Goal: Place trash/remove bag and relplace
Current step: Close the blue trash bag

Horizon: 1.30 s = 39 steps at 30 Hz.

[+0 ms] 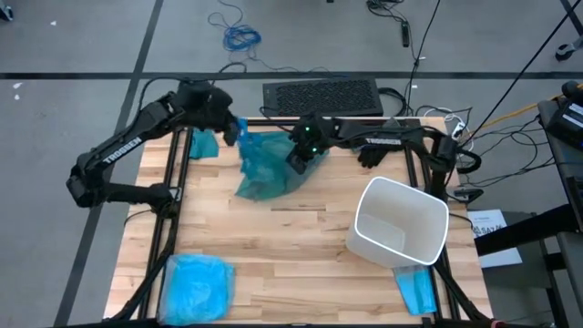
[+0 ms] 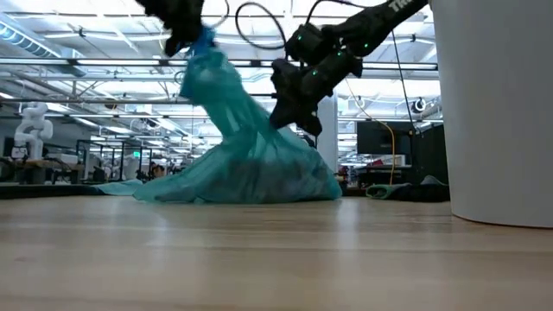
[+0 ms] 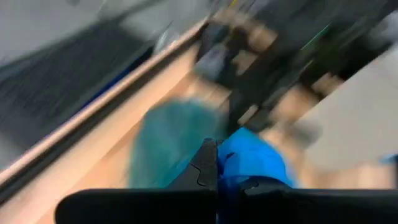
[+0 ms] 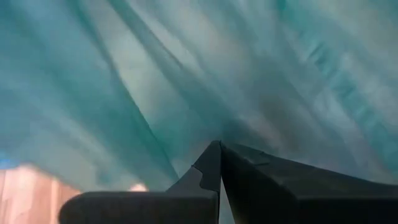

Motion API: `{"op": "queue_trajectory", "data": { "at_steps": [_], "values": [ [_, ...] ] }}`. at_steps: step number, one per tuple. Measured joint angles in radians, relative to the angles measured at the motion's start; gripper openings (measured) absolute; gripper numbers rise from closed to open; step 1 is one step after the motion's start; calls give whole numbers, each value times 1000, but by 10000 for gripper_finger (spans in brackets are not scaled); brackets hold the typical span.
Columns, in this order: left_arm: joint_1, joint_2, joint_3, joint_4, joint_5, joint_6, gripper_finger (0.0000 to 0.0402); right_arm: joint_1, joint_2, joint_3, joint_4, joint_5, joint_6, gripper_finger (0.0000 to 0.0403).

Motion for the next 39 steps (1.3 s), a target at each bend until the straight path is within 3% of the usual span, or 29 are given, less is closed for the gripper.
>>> {"op": "queue_trajectory", "data": {
  "at_steps": [3,6,24,29,34,39],
  "values": [
    [-17,-11,5,174,90,-88,0,0,36,0,4,1,10,0],
    [-27,-11,5,232,168,-141,0,0,61,0,13,1,13,0],
    [-77,-11,4,590,354,-327,0,-5,97,0,51,-11,44,0],
    [-96,-9,12,667,349,-329,0,-9,-46,2,113,-1,40,0],
    [-123,12,15,874,304,-356,0,-22,-188,1,88,160,-5,0],
    [-126,123,16,1024,285,-430,0,-53,-268,2,78,216,-18,0]
  ]
}}
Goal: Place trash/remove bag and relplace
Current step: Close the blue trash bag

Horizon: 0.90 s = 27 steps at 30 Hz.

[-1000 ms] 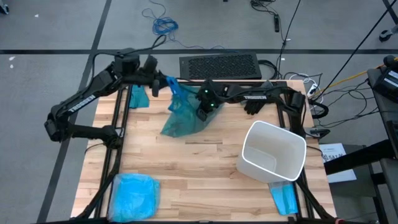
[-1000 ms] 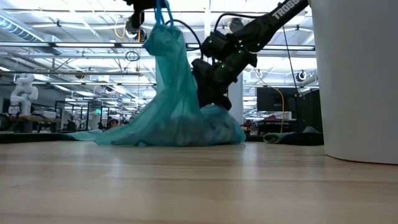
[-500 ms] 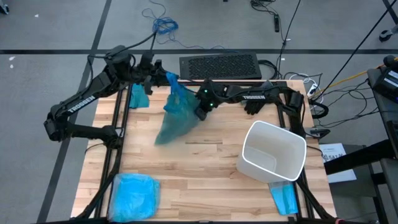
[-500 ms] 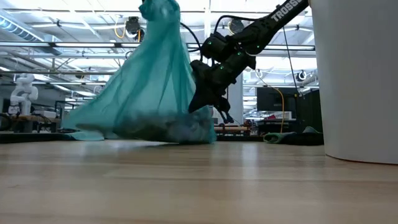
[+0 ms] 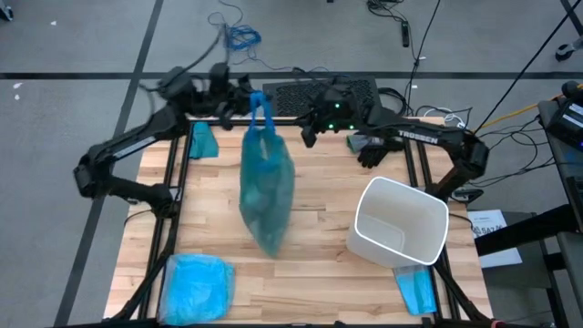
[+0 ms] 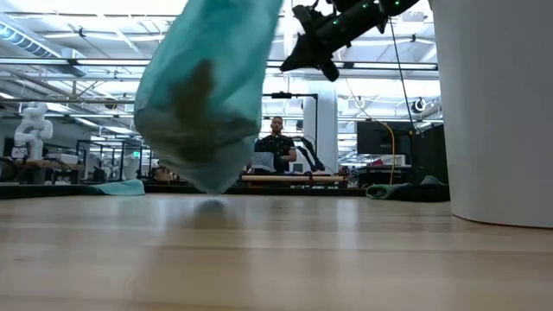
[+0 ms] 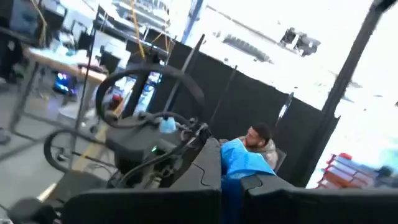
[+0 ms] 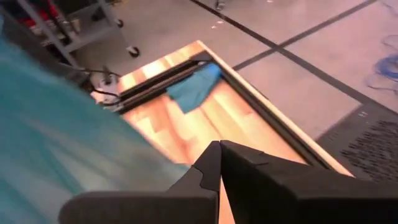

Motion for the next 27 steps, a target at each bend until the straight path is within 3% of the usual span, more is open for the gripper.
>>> {"op": "queue_trajectory", "data": {
  "at_steps": [3,6,12,14,17,21,24,27],
  "values": [
    [1,112,19,105,39,-68,0,-15,-15,-1,-7,7,0,0],
    [0,223,118,173,84,-109,0,-20,-29,-1,-1,16,0,0],
    [4,326,374,115,205,-120,0,-23,-32,-2,-2,26,0,0],
    [13,296,407,-55,243,-37,0,-23,-32,-2,-4,26,-1,0],
    [26,214,409,-550,224,231,0,-23,-32,-2,-7,26,-3,0],
    [16,149,406,-1250,-52,631,0,-23,-28,-2,-51,26,-9,0],
    [-4,121,351,-1485,-216,728,0,-23,-17,-2,-95,-2,-11,0],
    [-8,64,229,-1500,-252,712,0,-11,10,-2,-134,-85,-6,0]
  ]
}}
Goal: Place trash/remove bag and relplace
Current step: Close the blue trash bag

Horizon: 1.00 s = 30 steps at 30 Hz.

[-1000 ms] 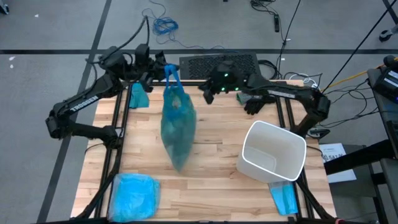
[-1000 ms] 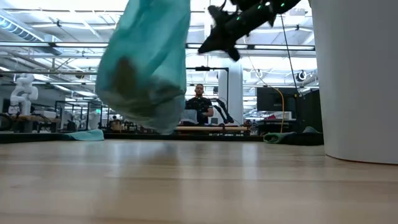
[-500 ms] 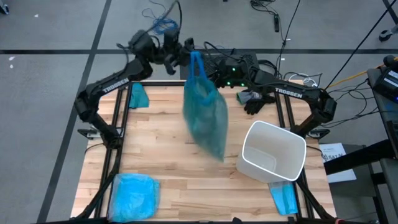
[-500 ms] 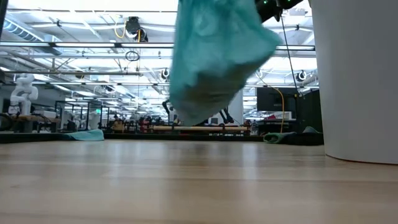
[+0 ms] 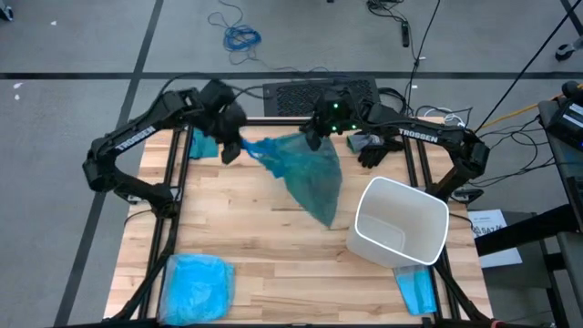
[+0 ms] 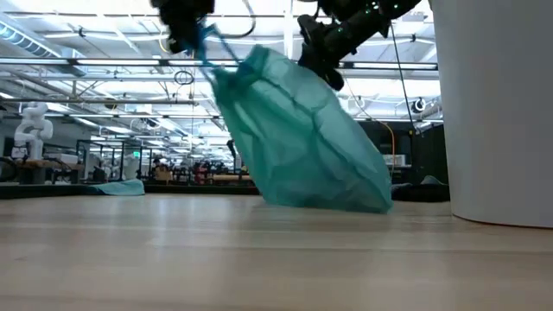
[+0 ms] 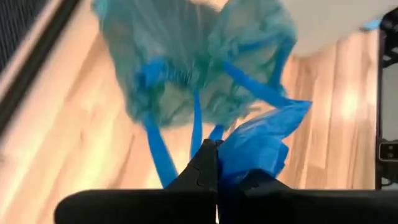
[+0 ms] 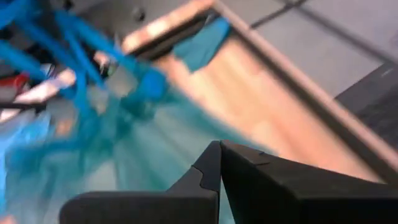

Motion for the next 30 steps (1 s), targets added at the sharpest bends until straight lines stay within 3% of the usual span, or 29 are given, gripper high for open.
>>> {"op": "queue_trajectory", "data": {
  "at_steps": [7,10,19,22,26,30],
  "values": [
    [-2,-136,-291,41,-39,-146,0,68,104,0,-66,-56,10,0],
    [-1,-184,-360,32,-115,-206,0,88,163,0,-83,-66,11,0],
    [-1,-418,-368,148,-146,-346,0,116,312,0,-57,-83,32,0],
    [-1,-487,-367,151,-205,-405,0,115,360,0,-58,-109,36,0],
    [0,-592,-367,173,-259,-462,0,115,388,0,-32,-132,48,0],
    [0,-664,-365,228,-246,-505,0,115,389,0,12,-134,68,0]
  ]
}}
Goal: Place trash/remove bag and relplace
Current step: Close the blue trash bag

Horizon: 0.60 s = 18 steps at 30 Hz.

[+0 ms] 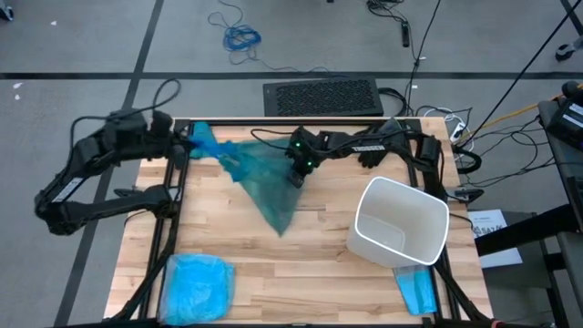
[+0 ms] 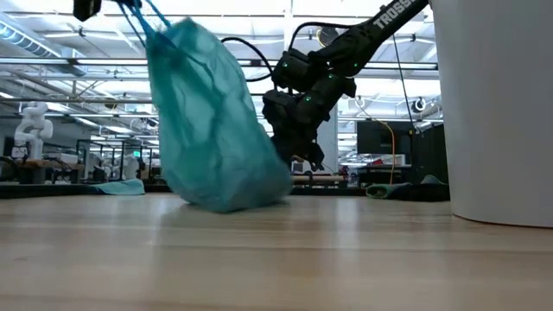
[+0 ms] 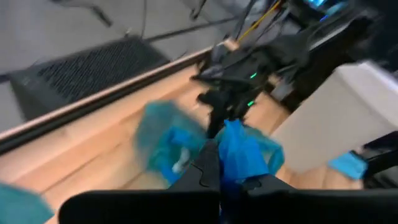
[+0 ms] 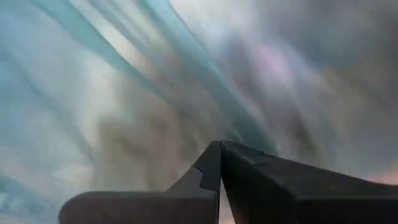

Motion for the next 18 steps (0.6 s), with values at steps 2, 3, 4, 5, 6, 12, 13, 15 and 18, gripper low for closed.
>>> {"op": "queue_trajectory", "data": {
  "at_steps": [2,3,4,5,6,12,13,15,18],
  "values": [
    [0,-15,0,1,5,-8,0,-1,0,0,3,0,2,0],
    [0,-17,-1,1,6,-12,0,-1,0,0,0,0,2,0],
    [0,-17,-1,12,9,-22,0,-2,0,0,-3,1,2,0],
    [0,-17,-2,39,15,-25,0,-3,0,0,-7,1,2,0],
    [0,-20,-2,81,27,-26,0,-5,0,0,-8,1,1,0],
    [0,-31,-2,396,139,-78,0,-7,-3,0,25,3,23,0],
    [-1,-28,-2,464,165,-84,0,-8,-10,0,43,5,32,0],
    [-1,-26,-2,564,207,-104,0,-7,-37,-1,99,11,51,0],
    [-1,-11,0,526,198,-104,0,-8,-81,0,152,54,62,0]
  ]
}}
